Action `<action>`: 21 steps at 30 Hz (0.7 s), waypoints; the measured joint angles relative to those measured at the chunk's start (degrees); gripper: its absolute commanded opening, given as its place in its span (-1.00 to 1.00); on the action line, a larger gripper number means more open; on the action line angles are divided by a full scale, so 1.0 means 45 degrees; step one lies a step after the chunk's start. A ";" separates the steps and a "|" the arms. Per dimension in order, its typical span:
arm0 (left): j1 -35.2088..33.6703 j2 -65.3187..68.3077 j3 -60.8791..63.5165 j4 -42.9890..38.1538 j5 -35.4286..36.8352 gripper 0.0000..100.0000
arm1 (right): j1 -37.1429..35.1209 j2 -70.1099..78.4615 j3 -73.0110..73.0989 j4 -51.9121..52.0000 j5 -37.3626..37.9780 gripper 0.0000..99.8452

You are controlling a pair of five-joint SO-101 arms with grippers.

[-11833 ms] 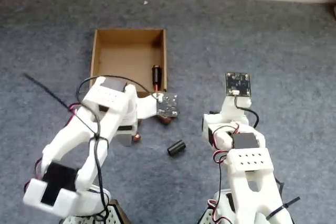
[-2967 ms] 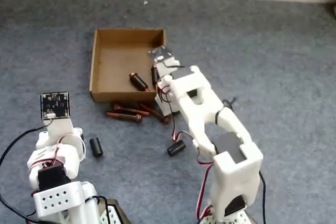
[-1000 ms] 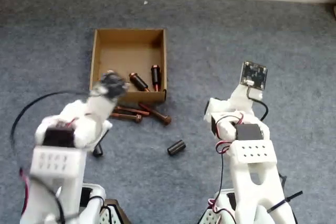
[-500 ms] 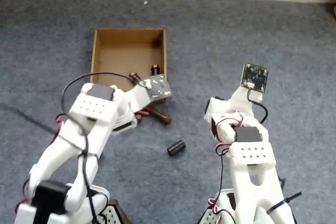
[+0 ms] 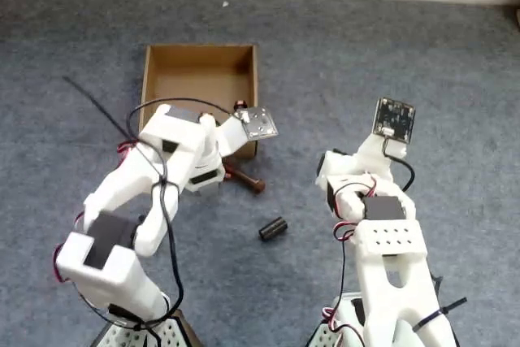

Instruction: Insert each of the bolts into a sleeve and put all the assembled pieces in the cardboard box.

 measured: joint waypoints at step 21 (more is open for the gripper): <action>0.1074 -0.0098 0.0977 0.0410 -0.0098 -0.99 | 0.0000 0.0000 0.0000 -0.0039 0.0000 -0.99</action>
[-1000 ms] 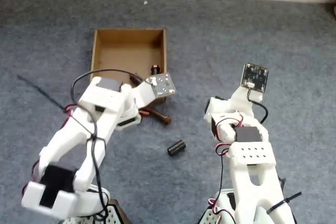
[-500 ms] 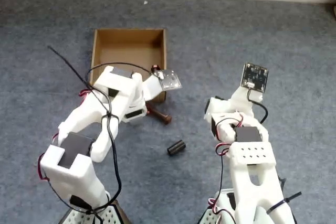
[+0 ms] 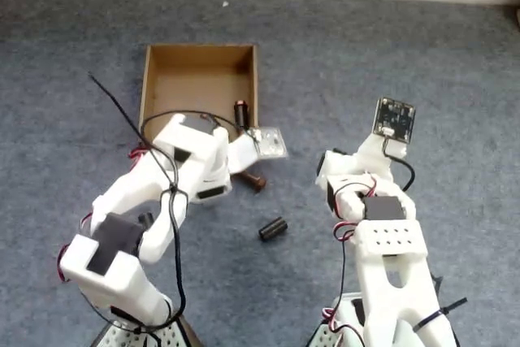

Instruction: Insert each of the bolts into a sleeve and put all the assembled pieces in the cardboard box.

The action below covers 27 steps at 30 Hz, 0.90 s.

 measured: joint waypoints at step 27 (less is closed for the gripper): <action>0.0176 -1.3558 0.4454 0.0195 0.6037 -0.99 | -0.1133 -0.4317 0.0020 0.2227 0.0430 -0.99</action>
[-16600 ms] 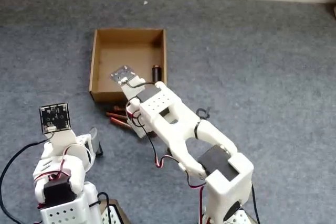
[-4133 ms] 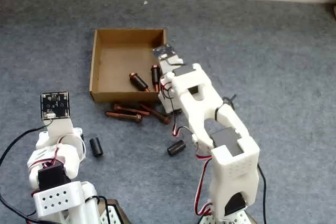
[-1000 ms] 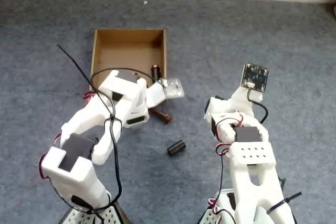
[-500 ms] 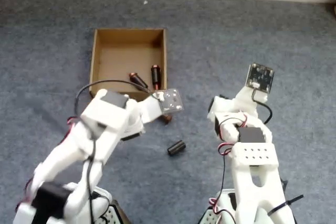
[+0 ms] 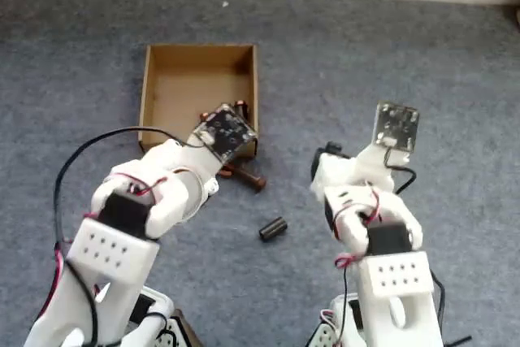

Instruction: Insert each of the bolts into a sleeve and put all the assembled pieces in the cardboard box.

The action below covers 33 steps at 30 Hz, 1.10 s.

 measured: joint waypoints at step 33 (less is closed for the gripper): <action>0.0430 -0.8733 0.3282 -0.4474 0.7346 -0.99 | -0.6291 -0.7619 0.6427 -0.2930 0.3556 -0.99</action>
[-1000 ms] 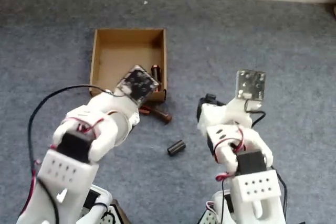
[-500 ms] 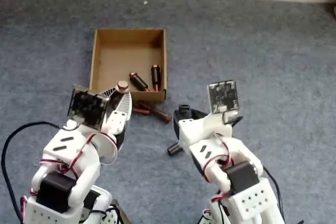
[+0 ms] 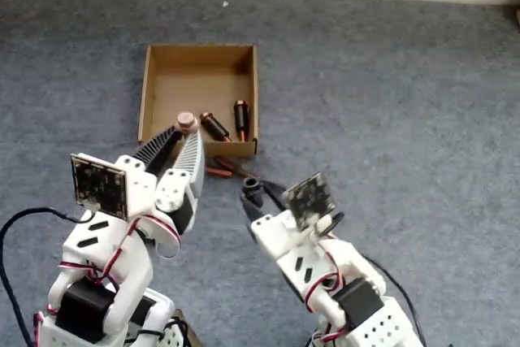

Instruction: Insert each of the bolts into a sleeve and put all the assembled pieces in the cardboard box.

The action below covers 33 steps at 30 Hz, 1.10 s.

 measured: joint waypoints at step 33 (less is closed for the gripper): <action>0.2501 -0.0156 0.1973 -0.1700 0.0059 -0.99 | -0.0723 -0.1270 0.1035 -0.2852 0.0918 -0.99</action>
